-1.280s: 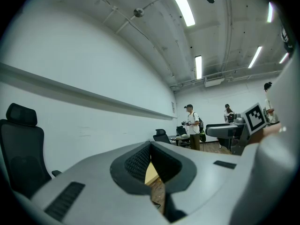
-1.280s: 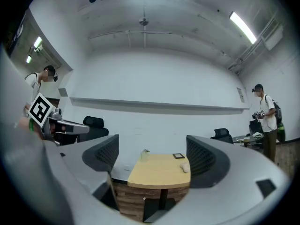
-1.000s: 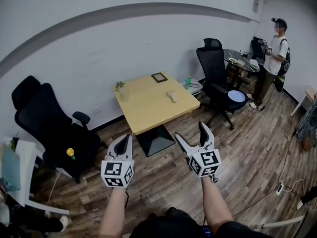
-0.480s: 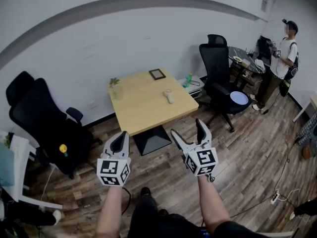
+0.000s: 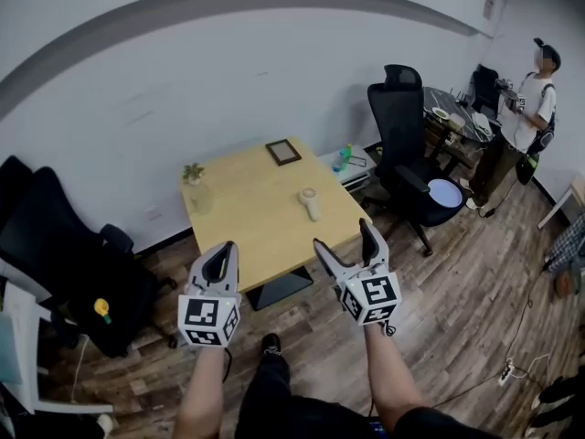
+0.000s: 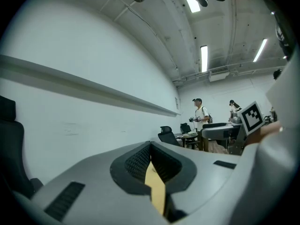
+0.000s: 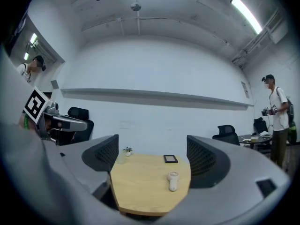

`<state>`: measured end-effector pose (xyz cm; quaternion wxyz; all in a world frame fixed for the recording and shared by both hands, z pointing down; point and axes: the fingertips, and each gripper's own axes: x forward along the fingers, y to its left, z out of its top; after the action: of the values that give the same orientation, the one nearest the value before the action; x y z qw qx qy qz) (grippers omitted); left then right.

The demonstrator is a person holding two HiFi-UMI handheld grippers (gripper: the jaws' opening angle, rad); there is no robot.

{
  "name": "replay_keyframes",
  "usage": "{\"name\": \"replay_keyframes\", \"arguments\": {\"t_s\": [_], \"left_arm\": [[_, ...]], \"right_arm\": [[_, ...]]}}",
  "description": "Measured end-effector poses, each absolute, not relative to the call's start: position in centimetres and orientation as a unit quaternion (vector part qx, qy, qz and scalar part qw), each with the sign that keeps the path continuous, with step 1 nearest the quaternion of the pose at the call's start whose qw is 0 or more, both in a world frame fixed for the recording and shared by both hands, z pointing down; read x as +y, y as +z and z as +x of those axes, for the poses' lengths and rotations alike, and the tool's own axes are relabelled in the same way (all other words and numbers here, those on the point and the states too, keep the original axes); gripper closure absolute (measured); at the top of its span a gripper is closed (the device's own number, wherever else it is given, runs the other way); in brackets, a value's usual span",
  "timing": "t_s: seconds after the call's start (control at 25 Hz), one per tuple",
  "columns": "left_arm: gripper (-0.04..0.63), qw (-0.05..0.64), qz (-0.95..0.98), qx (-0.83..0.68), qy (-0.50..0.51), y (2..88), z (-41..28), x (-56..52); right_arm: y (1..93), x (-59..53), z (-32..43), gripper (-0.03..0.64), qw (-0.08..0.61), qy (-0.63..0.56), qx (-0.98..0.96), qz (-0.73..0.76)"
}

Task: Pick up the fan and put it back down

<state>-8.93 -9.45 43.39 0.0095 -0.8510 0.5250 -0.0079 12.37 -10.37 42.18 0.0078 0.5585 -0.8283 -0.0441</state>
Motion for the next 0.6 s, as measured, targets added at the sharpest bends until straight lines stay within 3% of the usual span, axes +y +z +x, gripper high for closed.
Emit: {"name": "replay_keyframes", "arguments": {"t_s": [0.6], "left_arm": [[0.572,-0.012,-0.869,0.494,-0.014,43.4,-9.6,-28.1]], "right_arm": [[41.7,-28.0,11.3,0.167,0.037,-0.033,-0.812,0.581]]}}
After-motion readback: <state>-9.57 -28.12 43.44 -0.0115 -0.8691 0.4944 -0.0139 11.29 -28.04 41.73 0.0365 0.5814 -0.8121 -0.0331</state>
